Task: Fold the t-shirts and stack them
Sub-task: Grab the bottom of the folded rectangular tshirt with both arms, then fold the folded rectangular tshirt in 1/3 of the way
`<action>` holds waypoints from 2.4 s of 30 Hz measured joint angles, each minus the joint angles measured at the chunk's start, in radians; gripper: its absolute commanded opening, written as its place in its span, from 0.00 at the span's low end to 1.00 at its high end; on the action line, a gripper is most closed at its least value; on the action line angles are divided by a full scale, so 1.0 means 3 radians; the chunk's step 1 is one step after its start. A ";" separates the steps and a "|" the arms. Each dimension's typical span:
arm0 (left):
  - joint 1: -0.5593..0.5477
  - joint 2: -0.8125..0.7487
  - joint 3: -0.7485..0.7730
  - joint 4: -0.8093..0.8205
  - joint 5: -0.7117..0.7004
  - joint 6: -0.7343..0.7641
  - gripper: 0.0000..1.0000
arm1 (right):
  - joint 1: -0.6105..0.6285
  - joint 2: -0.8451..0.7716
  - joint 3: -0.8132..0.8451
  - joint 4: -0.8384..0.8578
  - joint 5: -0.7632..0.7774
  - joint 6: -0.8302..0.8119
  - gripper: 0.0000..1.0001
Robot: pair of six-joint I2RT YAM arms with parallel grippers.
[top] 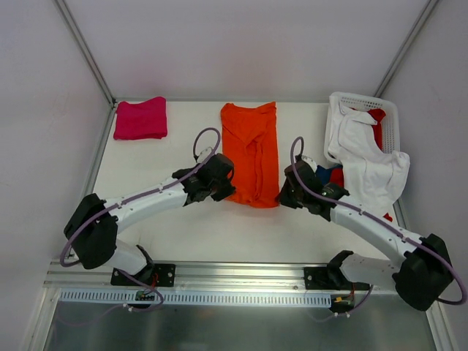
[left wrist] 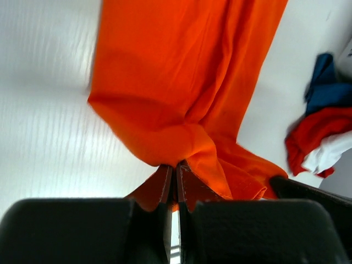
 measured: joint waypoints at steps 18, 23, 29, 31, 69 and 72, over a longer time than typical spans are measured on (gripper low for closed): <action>0.0814 0.1405 0.1512 -0.0022 0.0413 0.0697 0.00 | -0.0731 0.1647 0.1615 0.0010 -0.0058 -0.0729 0.01; 0.0924 0.1640 0.1741 -0.0025 0.0478 0.0743 0.00 | -0.0801 0.2118 0.1977 0.0041 -0.0094 -0.0750 0.00; 0.1134 0.1756 0.1846 -0.0039 0.0512 0.0771 0.00 | -0.0839 0.2591 0.2405 0.0080 -0.0100 -0.0749 0.01; 0.1216 0.1809 0.1887 -0.0037 0.0528 0.0772 0.00 | -0.0848 0.2715 0.2506 0.0085 -0.0106 -0.0749 0.01; 0.1420 0.2612 0.2504 0.0145 0.1059 0.1420 0.99 | -0.0984 0.3103 0.2696 -0.0004 0.0338 -0.0619 1.00; 0.1434 0.2394 0.2314 0.0118 0.0951 0.1470 0.99 | -0.0980 0.3003 0.2650 -0.0029 0.0420 -0.0622 1.00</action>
